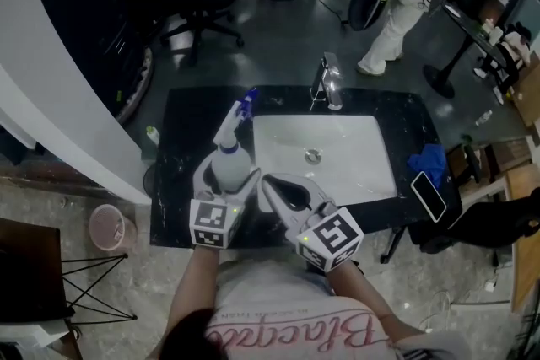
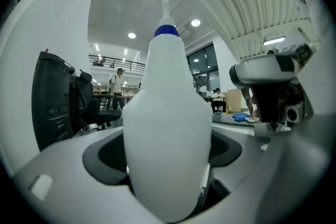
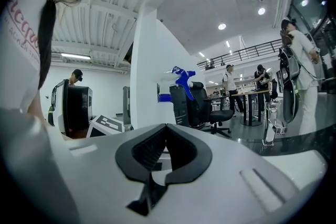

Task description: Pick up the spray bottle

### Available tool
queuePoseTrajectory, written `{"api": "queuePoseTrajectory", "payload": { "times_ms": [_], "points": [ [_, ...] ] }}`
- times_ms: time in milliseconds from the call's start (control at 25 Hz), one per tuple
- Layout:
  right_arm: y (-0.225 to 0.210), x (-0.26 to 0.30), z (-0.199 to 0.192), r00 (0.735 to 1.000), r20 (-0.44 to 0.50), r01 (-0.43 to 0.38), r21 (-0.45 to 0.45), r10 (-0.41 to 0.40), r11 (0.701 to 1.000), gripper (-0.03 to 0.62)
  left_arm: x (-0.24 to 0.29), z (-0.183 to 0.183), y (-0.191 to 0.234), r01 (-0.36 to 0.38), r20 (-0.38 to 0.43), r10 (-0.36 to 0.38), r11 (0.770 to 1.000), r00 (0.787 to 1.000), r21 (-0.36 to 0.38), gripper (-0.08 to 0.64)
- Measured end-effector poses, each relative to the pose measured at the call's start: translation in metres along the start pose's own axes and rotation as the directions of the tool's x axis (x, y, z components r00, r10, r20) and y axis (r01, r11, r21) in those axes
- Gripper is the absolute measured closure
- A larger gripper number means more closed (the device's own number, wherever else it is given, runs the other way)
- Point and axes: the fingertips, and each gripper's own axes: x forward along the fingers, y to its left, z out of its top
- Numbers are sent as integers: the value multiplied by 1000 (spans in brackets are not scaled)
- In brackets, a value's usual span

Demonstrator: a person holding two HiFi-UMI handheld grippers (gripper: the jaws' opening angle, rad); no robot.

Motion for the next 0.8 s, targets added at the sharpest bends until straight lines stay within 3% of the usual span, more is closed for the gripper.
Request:
{"api": "queuePoseTrajectory", "payload": {
  "times_ms": [200,800],
  "points": [
    [6,-1,6,1000,19,-1,-11,2,1000,591,-11,17,2,-24,22,24,1000,999,-5,156],
    [20,-11,46,993,119,14,-77,-5,997,591,-68,111,-12,-92,124,85,995,989,46,155]
  ]
}}
